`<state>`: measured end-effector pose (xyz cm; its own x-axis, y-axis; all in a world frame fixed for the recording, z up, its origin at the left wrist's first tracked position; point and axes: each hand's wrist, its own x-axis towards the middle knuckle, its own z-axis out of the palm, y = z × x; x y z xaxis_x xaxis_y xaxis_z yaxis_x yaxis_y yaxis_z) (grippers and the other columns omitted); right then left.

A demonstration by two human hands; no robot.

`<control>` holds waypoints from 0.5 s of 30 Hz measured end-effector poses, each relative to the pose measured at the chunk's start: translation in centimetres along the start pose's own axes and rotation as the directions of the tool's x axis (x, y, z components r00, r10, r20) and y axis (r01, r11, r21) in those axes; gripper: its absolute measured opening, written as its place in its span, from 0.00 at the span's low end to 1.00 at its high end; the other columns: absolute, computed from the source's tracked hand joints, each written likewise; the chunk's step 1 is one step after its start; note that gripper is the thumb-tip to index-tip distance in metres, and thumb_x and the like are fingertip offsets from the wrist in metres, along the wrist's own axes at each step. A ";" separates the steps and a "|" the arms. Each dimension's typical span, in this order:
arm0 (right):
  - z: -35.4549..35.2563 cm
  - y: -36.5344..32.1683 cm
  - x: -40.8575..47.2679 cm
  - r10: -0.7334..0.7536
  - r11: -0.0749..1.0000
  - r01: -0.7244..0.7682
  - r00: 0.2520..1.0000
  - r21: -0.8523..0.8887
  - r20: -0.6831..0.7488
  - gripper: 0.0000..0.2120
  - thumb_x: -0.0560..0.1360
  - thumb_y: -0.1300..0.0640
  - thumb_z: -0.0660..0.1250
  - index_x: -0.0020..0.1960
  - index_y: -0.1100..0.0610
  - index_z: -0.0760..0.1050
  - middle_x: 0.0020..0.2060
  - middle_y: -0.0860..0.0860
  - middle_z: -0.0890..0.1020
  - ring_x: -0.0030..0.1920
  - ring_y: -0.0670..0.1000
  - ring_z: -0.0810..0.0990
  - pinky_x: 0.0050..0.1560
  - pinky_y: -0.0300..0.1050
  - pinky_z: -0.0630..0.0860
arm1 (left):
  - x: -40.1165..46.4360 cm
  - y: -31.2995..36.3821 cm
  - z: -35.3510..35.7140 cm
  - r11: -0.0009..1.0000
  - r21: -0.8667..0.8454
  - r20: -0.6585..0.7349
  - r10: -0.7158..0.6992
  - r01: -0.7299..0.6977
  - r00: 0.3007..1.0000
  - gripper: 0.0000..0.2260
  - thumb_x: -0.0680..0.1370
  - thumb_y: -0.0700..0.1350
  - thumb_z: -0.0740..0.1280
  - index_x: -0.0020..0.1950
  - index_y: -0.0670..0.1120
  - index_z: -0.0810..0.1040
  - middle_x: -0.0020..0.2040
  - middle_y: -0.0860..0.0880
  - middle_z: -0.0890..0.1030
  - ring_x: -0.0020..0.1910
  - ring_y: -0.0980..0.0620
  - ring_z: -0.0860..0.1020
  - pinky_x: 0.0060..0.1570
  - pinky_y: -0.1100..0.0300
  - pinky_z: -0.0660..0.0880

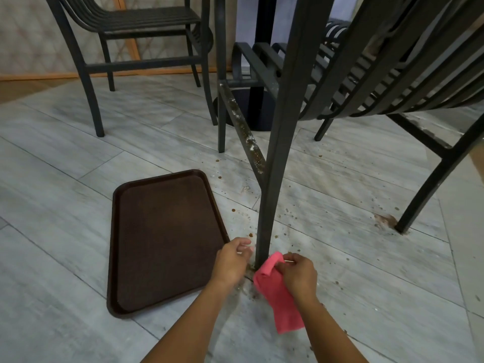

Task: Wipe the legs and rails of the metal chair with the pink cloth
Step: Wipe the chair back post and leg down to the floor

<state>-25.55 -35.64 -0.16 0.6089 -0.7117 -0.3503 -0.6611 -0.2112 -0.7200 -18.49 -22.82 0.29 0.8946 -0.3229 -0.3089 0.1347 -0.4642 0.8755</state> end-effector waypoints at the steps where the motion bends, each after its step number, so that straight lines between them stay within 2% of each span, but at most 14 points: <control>1: 0.4 0.0 0.2 -0.007 1.000 0.007 1.000 0.007 -0.014 0.10 0.72 0.58 0.69 0.53 0.58 0.80 0.45 0.53 0.83 0.40 0.50 0.77 0.46 0.42 0.74 | 0.1 0.2 0.2 1.000 -0.014 0.017 0.011 -0.011 1.000 0.13 0.78 0.46 0.65 0.62 0.47 0.76 0.51 0.51 0.80 0.51 0.55 0.77 0.49 0.66 0.69; 3: 1.3 -0.2 0.4 -0.039 0.999 0.039 0.998 0.016 -0.046 0.10 0.72 0.58 0.70 0.52 0.58 0.81 0.44 0.54 0.84 0.40 0.50 0.79 0.45 0.41 0.74 | 0.5 0.8 0.7 0.998 -0.048 0.036 0.035 -0.033 0.999 0.17 0.77 0.48 0.66 0.65 0.48 0.74 0.56 0.49 0.79 0.51 0.57 0.76 0.51 0.66 0.69; 5: 2.1 -0.3 0.6 -0.077 0.997 0.077 0.995 0.012 -0.057 0.07 0.72 0.58 0.69 0.49 0.57 0.82 0.41 0.54 0.84 0.36 0.49 0.78 0.39 0.39 0.70 | 1.0 1.1 1.4 0.997 -0.066 0.029 0.050 -0.048 0.998 0.19 0.76 0.49 0.67 0.66 0.49 0.73 0.59 0.50 0.79 0.50 0.58 0.75 0.50 0.68 0.70; 8: 3.2 -0.2 1.2 -0.104 0.994 0.103 0.994 -0.023 -0.045 0.06 0.73 0.59 0.67 0.41 0.57 0.82 0.29 0.51 0.80 0.28 0.45 0.73 0.28 0.37 0.65 | 1.7 1.1 2.3 0.996 -0.040 0.017 0.078 -0.078 0.997 0.17 0.76 0.49 0.67 0.65 0.51 0.75 0.56 0.52 0.82 0.47 0.59 0.78 0.43 0.73 0.69; 10: 3.6 0.1 1.5 -0.103 0.993 0.102 0.994 -0.052 -0.035 0.08 0.73 0.61 0.66 0.37 0.57 0.81 0.25 0.48 0.75 0.25 0.43 0.71 0.26 0.36 0.61 | 2.0 1.0 2.6 0.995 -0.044 -0.013 0.090 -0.091 0.996 0.16 0.76 0.47 0.68 0.64 0.49 0.76 0.54 0.50 0.83 0.44 0.60 0.78 0.39 0.78 0.69; 13: 4.1 0.7 2.0 -0.097 0.990 0.095 0.995 -0.107 -0.013 0.09 0.73 0.62 0.64 0.37 0.59 0.80 0.27 0.50 0.77 0.26 0.44 0.72 0.26 0.35 0.64 | 2.3 0.6 2.7 0.993 -0.039 -0.059 0.105 -0.108 0.993 0.15 0.76 0.46 0.68 0.62 0.47 0.77 0.52 0.49 0.83 0.44 0.60 0.77 0.37 0.81 0.68; 15: 4.5 1.1 2.3 -0.084 0.988 0.082 0.996 -0.131 -0.008 0.08 0.73 0.62 0.64 0.38 0.59 0.81 0.29 0.52 0.80 0.28 0.47 0.75 0.29 0.38 0.70 | 2.4 0.5 2.8 0.993 -0.033 -0.065 0.114 -0.116 0.991 0.15 0.76 0.46 0.68 0.62 0.47 0.77 0.52 0.49 0.83 0.46 0.58 0.78 0.40 0.78 0.69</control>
<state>-22.88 -34.54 -4.44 0.6584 -0.6971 -0.2837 -0.6605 -0.3545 -0.6619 -17.47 -26.09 -1.08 0.9299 -0.3195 -0.1820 0.0434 -0.3963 0.9171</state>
